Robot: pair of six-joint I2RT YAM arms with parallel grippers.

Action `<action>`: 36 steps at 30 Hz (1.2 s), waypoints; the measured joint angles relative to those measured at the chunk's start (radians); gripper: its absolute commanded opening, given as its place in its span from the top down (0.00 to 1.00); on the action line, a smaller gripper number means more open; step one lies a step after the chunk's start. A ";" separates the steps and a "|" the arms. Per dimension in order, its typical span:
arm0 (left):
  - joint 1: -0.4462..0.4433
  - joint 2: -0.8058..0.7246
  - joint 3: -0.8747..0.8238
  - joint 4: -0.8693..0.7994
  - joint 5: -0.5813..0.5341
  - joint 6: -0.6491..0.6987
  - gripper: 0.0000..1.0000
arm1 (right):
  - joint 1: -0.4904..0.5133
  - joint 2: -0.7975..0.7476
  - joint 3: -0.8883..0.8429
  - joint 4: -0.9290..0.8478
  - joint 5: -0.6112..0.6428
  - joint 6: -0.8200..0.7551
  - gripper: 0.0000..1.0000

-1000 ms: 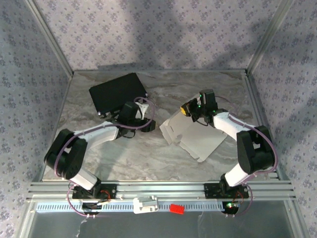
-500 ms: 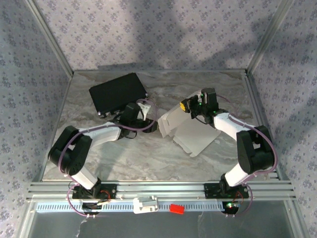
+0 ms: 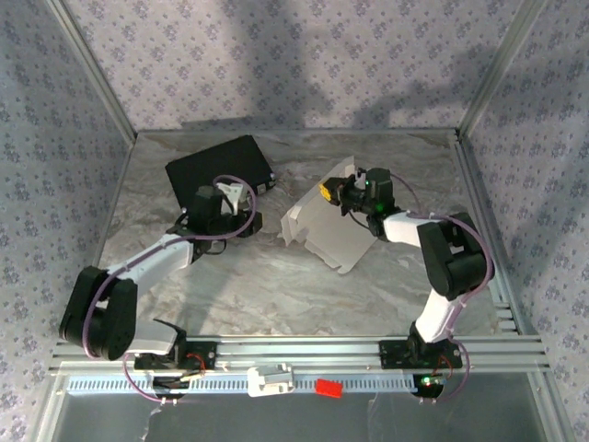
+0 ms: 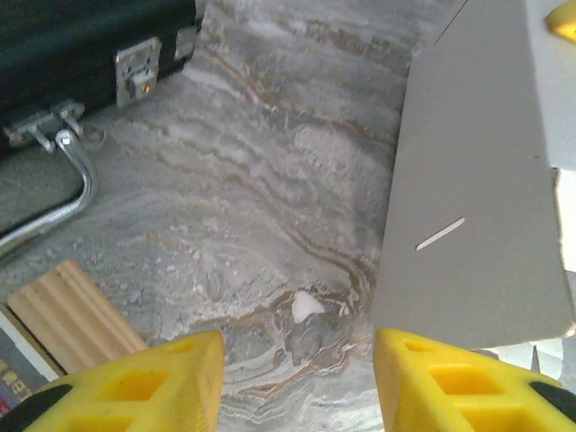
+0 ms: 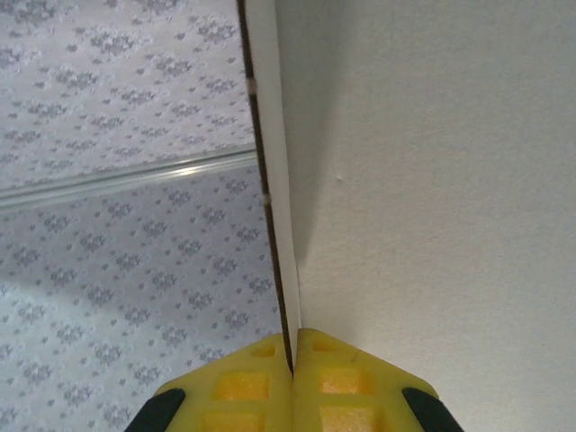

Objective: Fold the paper box

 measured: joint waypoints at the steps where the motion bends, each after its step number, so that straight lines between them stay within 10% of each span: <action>1: 0.000 0.006 -0.004 0.000 0.002 0.001 0.53 | 0.000 0.007 -0.013 0.029 -0.005 0.000 1.00; 36: -0.170 0.255 -0.032 0.338 0.161 0.161 0.49 | -0.023 0.100 -0.051 0.286 -0.106 0.052 1.00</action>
